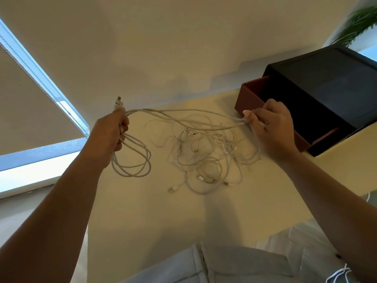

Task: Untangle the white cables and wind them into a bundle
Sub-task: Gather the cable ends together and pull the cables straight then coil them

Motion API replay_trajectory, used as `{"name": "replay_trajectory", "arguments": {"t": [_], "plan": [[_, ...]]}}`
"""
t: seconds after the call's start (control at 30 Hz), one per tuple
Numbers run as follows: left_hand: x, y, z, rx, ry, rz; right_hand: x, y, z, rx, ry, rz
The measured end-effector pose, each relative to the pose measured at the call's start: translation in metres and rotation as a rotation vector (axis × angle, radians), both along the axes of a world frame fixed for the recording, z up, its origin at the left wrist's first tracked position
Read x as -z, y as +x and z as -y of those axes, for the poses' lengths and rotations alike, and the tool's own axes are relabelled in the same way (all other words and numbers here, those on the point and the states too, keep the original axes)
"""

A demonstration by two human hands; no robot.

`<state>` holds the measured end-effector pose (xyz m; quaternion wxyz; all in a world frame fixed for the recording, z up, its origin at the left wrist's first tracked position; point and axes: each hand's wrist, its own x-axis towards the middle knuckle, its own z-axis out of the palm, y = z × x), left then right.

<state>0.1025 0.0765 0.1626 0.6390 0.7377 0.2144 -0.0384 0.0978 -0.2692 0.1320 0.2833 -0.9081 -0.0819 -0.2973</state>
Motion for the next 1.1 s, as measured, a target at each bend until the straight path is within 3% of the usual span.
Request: {"name": "replay_trajectory", "arguments": {"t": [0.13,0.2,0.3,0.4,0.53,0.63,0.77,0.87,1.0,1.1], "plan": [[0.002,0.001,0.007,0.019,0.033,0.042,-0.005,-0.006,-0.013,-0.050,0.052,0.184],[0.003,0.002,0.008,0.023,0.032,0.059,-0.004,-0.005,-0.014,-0.097,0.077,0.148],[0.002,0.004,0.002,-0.072,-0.015,0.098,0.011,-0.004,-0.002,-0.224,0.056,-0.171],[-0.001,0.007,-0.007,-0.174,-0.029,0.144,0.041,-0.004,0.014,-0.257,-0.241,-0.435],[-0.004,0.010,-0.016,-0.256,-0.053,0.194,0.088,-0.001,0.042,-0.061,-0.566,-0.792],[-0.004,0.011,-0.018,-0.249,-0.032,0.194,0.100,0.002,0.052,0.023,-0.674,-0.869],[-0.001,0.012,-0.015,-0.224,-0.039,0.181,0.075,0.009,0.040,0.161,-0.412,-0.816],[-0.001,0.011,-0.014,-0.197,-0.050,0.178,0.050,0.015,0.037,0.182,-0.345,-0.566],[-0.002,0.012,-0.014,-0.193,-0.077,0.160,0.021,0.020,0.027,0.092,0.054,-0.308],[-0.002,0.012,-0.016,-0.176,-0.067,0.128,0.008,0.018,0.022,0.093,0.052,-0.250]]}}
